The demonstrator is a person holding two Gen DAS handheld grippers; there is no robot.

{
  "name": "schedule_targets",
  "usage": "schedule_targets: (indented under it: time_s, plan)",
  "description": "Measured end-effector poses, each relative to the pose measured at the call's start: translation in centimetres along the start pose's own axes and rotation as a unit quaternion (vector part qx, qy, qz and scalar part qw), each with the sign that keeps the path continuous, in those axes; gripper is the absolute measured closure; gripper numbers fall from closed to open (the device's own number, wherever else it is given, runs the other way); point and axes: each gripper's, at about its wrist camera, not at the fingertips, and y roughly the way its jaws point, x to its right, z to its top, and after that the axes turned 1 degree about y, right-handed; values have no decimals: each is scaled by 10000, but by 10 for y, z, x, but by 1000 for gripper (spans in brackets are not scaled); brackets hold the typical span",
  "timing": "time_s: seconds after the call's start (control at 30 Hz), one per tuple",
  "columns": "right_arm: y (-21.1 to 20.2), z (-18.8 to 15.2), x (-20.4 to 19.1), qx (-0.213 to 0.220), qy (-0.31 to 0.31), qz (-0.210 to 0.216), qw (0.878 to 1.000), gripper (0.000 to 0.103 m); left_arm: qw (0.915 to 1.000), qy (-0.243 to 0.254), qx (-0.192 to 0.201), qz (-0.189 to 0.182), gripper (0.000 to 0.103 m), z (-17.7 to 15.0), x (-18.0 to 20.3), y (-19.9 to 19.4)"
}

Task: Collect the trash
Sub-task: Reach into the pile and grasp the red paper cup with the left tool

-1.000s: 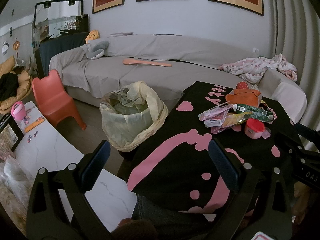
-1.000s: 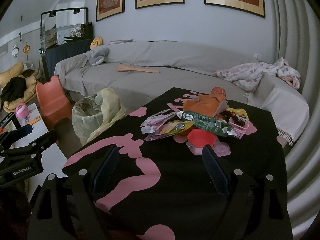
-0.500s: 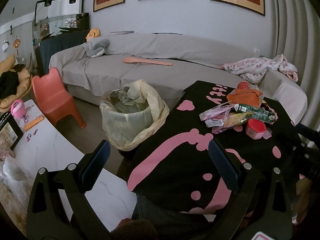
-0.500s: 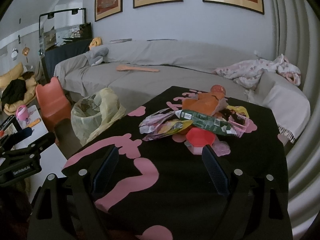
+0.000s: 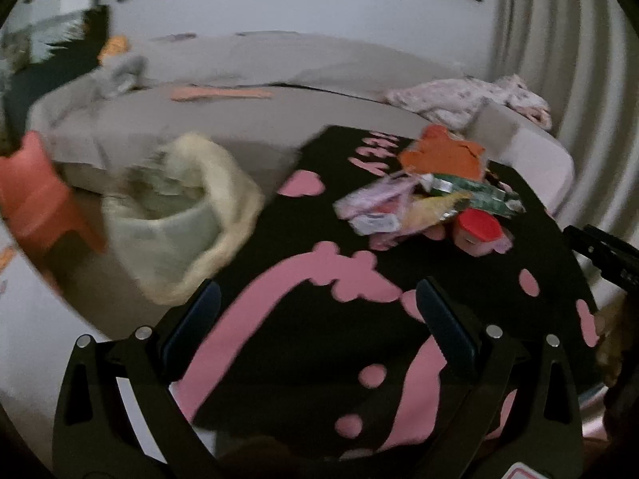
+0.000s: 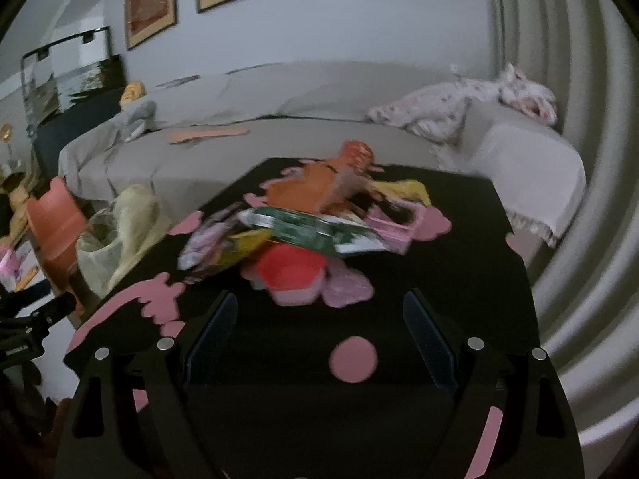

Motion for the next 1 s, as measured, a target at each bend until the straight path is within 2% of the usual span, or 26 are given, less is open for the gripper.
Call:
schedule_targets:
  time_s: [0.13, 0.23, 0.4, 0.47, 0.57, 0.73, 0.9, 1.0]
  plan:
    - [16, 4, 25, -73, 95, -185, 9998, 21, 9996, 87, -259, -91, 9, 10, 6, 34]
    - [26, 15, 41, -47, 93, -363, 9993, 21, 9993, 155, -233, -262, 9, 29, 11, 48]
    - [44, 40, 61, 139, 8, -599, 9981, 21, 9942, 469, 168, -956, 9, 95, 35, 76]
    - [55, 52, 72, 197, 58, -745, 9970, 21, 9900, 609, 218, -1250, 9, 125, 50, 96]
    - [66, 66, 92, 279, 282, -824, 9958, 21, 9849, 841, 192, -1498, 9, 168, 78, 134]
    - [82, 73, 120, 306, 456, -1006, 9934, 21, 9782, 1114, -492, -1682, 14, 226, 130, 216]
    - [96, 72, 137, 293, 414, -1107, 9926, 21, 9736, 1140, -1046, -1676, 15, 253, 167, 284]
    - [108, 75, 148, 230, 477, -1025, 9933, 21, 9710, 1150, -1441, -1522, 16, 259, 187, 325]
